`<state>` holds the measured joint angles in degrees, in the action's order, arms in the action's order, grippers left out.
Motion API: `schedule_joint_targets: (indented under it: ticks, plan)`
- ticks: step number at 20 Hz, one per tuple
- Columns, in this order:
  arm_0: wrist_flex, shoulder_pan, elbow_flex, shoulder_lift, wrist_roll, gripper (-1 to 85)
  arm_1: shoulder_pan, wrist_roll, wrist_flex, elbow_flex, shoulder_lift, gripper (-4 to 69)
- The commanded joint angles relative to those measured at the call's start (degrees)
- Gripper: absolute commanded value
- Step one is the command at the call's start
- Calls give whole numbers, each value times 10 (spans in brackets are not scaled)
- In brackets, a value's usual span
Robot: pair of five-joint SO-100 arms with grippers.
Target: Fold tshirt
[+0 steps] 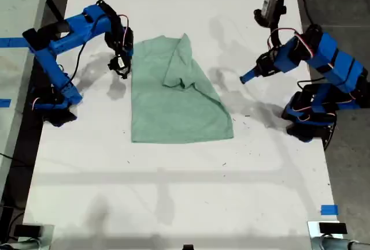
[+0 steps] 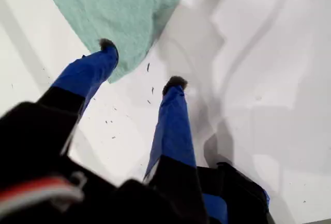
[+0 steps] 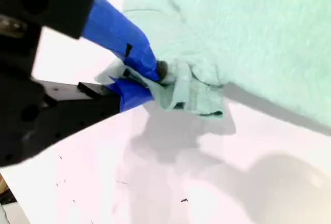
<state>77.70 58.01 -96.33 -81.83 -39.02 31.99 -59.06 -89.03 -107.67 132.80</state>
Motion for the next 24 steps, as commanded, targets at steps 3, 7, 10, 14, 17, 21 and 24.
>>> schedule_joint_targets:
  ticks: [3, 7, 10, 14, 17, 21, 24]
  plan:
    - [27, -98, 136, -19, 31, 1, -3, 14, 20, -6, 20, 224]
    - [76, -163, 394, 155, 41, 1, -16, 28, 21, -11, 23, 224]
    - [38, -179, 460, 225, 38, 1, -25, 41, 23, -24, 34, 224]
    - [-49, -199, 462, 246, 61, 1, -34, 55, 26, -47, 53, 224]
    - [-68, -198, 463, 273, 62, 178, -42, 68, 27, -55, 64, 222]
    - [-34, -204, 461, 241, 61, 250, -47, 78, 27, -62, 72, 209]
    - [35, -210, 447, 163, 54, 255, -60, 90, 16, -59, 77, 196]
